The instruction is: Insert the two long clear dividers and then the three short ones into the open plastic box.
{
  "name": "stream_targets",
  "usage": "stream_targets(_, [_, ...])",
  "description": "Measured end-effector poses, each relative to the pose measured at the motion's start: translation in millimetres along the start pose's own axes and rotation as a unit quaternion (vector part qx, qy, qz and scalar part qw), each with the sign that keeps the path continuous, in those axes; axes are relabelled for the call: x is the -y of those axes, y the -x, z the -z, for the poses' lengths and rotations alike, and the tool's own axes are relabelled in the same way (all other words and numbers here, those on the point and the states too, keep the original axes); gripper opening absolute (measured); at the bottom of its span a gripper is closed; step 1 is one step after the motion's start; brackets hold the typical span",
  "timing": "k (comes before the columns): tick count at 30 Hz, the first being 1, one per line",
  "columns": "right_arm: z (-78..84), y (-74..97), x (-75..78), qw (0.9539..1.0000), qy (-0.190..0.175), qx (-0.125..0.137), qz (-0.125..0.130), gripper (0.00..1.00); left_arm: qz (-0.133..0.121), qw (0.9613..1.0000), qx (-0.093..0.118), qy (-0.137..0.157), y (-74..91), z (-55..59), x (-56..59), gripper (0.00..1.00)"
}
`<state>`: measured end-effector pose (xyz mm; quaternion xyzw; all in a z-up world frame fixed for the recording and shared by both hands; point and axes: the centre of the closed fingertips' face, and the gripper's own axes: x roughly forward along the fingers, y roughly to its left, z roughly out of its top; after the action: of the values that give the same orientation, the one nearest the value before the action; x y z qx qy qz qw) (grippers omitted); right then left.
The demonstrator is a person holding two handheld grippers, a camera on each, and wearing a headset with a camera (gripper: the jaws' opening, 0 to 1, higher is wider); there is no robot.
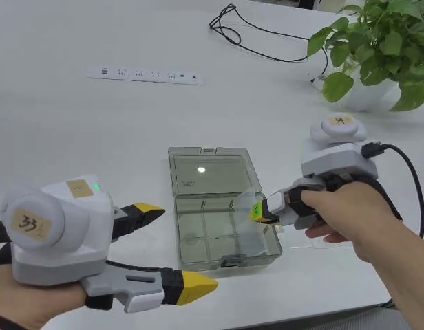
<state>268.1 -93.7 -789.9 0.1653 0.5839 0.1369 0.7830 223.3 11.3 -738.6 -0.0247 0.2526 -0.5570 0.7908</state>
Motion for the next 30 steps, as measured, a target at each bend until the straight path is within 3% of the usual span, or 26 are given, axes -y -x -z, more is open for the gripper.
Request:
stream_targets(6, [-2.1, -1.7, 2.6, 1.0, 0.007, -0.002, 0.006, 0.06, 0.0, 1.0, 0.0, 0.001, 0.2, 0.5, -0.2, 0.83])
stream_targets(11, [-0.1, -2.0, -3.3, 0.999, 0.039, -0.01, 0.021, 0.06, -0.001, 1.0, 0.001, 0.001, 0.3, 0.2, -0.4, 0.82])
stream_targets(16, [-2.7, -6.1, 1.7, 0.9968, 0.069, -0.022, 0.035, 0.06, -0.002, 1.0, 0.0, 0.002, -0.1, 0.6, -0.2, 0.82])
stream_targets(30, [-5.3, -7.2, 2.3, 0.9941, 0.092, -0.034, 0.046, 0.06, -0.003, 1.0, 0.0, 0.006, 0.5, 1.5, -0.2, 0.81])
